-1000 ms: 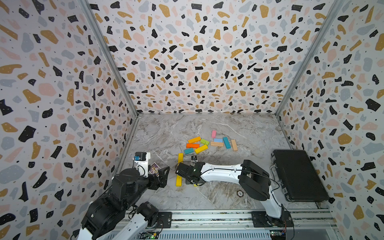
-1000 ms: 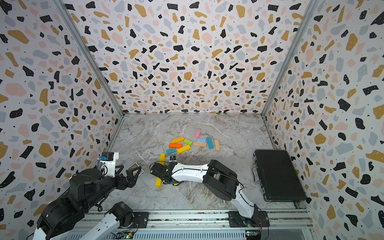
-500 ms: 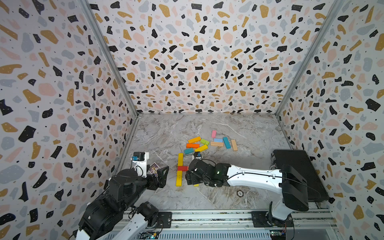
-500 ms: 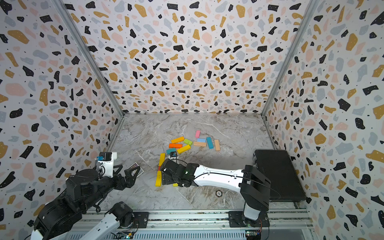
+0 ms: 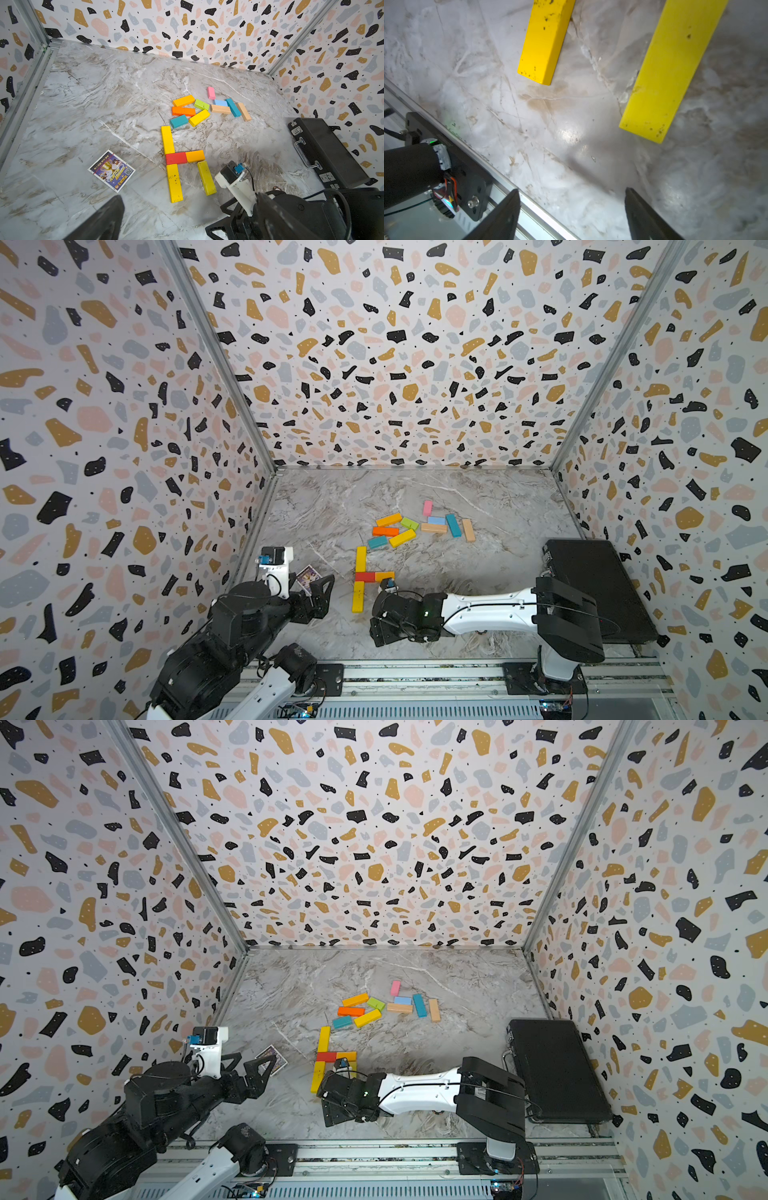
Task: Assemble the letter h with building blocks
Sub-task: Assemble the building block at the center of the board.
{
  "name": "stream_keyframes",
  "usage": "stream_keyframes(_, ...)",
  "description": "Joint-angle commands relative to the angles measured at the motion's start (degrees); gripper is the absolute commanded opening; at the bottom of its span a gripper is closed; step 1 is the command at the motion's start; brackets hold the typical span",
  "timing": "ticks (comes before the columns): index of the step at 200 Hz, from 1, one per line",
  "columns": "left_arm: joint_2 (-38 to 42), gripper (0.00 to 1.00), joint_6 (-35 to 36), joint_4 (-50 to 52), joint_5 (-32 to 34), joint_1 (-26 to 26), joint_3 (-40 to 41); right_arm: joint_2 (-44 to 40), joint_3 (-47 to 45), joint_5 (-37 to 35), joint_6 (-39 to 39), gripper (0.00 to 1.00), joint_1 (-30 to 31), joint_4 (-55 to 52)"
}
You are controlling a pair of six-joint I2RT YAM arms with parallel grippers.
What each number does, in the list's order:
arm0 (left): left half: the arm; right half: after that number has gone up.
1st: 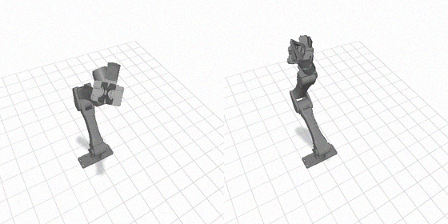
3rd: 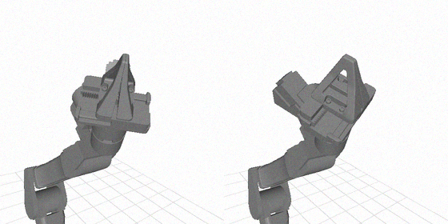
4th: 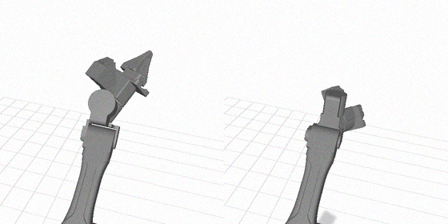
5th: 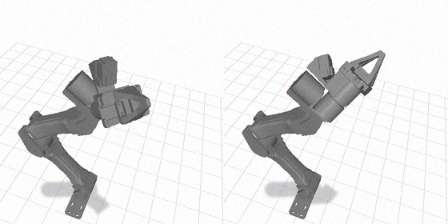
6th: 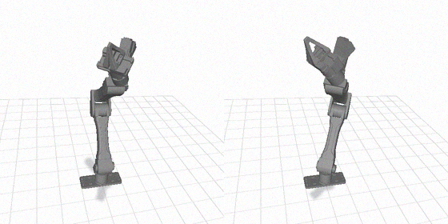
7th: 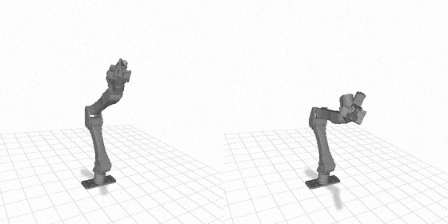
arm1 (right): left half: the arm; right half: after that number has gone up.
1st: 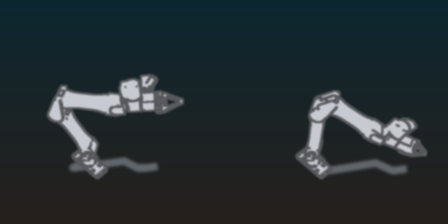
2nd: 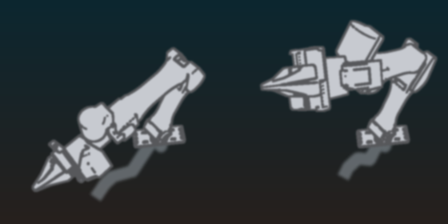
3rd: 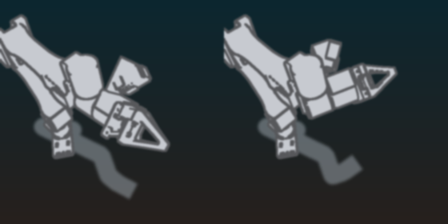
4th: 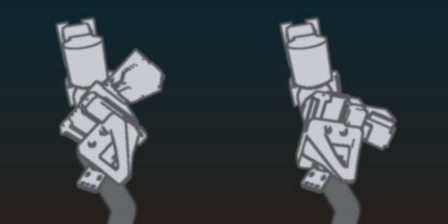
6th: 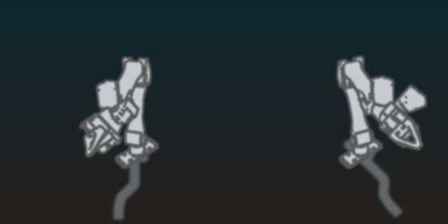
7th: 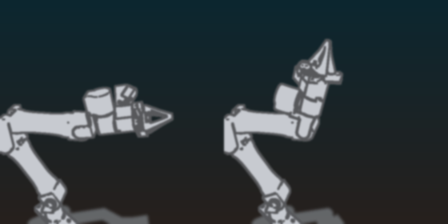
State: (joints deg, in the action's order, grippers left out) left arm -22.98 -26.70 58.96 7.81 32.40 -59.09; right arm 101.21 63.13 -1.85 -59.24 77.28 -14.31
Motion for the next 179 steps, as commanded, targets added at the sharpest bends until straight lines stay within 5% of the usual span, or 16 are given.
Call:
stream_keyframes(1,0.6,0.99,-0.7,-0.7,0.1,-0.2,-1.0,0.7,0.6,-0.6,-1.2,0.81,0.1,1.0)
stream_keyframes(179,2.1,0.99,0.1,1.1,1.5,-0.2,-0.9,6.6,4.1,-3.7,-2.4,0.81,-1.7,-1.3)
